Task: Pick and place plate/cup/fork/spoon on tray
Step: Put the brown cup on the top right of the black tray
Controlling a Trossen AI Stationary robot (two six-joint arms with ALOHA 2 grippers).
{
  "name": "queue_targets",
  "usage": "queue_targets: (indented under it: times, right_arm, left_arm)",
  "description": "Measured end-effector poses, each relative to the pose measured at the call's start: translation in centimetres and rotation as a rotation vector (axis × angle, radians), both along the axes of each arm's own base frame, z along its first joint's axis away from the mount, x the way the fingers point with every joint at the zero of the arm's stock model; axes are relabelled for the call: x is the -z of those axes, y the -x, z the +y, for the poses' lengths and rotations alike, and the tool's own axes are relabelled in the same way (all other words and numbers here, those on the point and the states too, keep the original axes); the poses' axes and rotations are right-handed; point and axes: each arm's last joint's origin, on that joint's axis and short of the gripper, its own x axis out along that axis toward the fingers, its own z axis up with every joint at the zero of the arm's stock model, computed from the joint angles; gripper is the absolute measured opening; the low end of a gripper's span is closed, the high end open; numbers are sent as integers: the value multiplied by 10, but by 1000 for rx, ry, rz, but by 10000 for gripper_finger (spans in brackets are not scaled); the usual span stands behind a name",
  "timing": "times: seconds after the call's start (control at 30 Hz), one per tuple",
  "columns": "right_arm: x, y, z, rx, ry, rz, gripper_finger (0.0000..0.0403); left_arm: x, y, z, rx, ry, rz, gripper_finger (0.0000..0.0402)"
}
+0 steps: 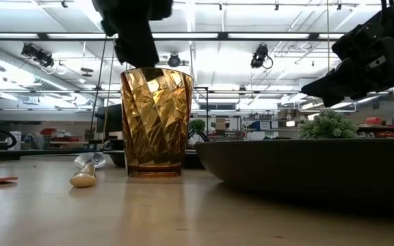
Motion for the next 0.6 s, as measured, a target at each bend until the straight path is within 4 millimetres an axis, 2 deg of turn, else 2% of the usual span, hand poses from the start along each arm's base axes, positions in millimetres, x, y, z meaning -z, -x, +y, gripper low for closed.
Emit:
queue_targets:
  times: [0.13, 0.33, 0.6]
  right_arm:
    - [-1, 0, 0, 0, 0, -6, 23]
    - [-1, 0, 0, 0, 0, -8, 23]
    - [-1, 0, 0, 0, 0, -8, 22]
  left_arm:
    - [4, -19, -2, 15, 25, 70, 231]
    - [16, -38, 4, 4, 46, 147, 215]
    - [26, -42, 10, 9, 98, 206, 170]
